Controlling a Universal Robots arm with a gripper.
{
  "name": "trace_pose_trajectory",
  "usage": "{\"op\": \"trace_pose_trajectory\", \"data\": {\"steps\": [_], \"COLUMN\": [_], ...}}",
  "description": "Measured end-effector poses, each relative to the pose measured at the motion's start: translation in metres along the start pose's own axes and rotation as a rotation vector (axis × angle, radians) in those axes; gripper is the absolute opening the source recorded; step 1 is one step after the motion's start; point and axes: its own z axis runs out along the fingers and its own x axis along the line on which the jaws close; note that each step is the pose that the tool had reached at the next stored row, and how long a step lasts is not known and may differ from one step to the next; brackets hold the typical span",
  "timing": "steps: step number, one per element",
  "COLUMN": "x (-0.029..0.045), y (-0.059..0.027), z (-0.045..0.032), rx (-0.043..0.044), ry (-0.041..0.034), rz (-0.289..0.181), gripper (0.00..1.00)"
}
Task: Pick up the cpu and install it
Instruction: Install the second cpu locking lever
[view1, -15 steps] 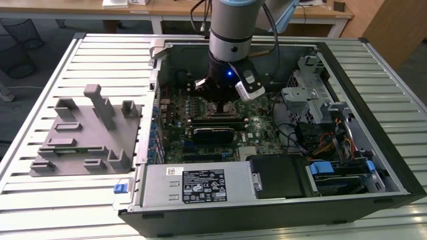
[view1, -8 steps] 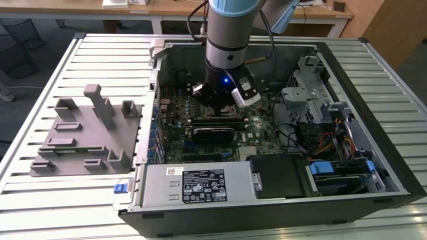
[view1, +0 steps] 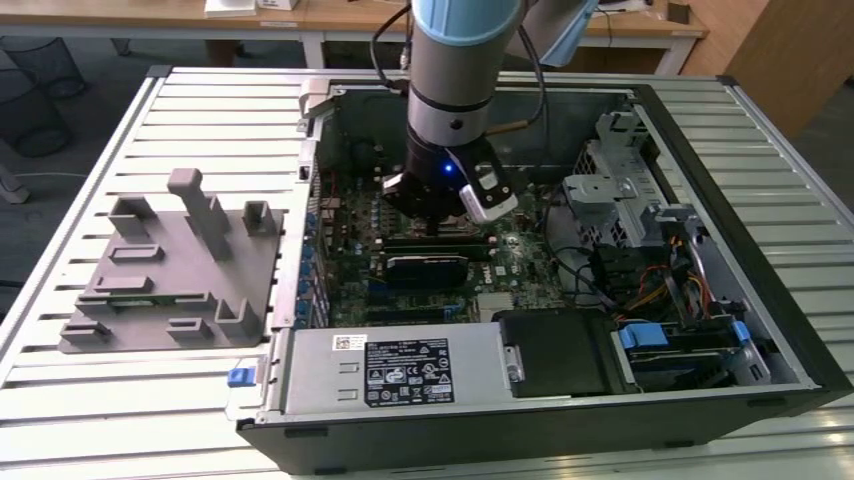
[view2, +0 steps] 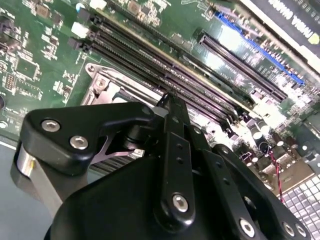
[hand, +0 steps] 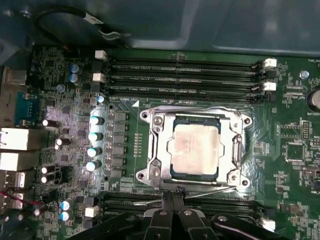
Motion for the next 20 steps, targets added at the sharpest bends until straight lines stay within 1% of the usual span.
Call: {"op": "trace_pose_trajectory", "data": {"steps": [2, 4, 8, 11, 14, 17, 18, 20], "x": [0.0008, 0.0012, 0.0030, 0.0048, 0.0066, 0.0082, 0.0088, 0.0098], "y": [-0.0003, -0.0007, -0.0047, -0.0094, -0.0129, -0.0139, -0.0141, -0.0149], "z": [0.0013, 0.0027, 0.0050, 0.0056, 0.0058, 0.0063, 0.0066, 0.0078], "rx": [-0.0144, -0.0269, -0.0425, -0.0576, -0.0702, -0.0891, -0.0932, -0.0978], "ry": [-0.0006, -0.0010, -0.0017, -0.0022, -0.0027, -0.0034, -0.0035, -0.0037], "rz": [-0.001, -0.001, -0.001, -0.002, -0.002, -0.002, -0.002, -0.003], "gripper": [0.11, 0.11, 0.11, 0.11, 0.11, 0.11, 0.11, 0.11]}}
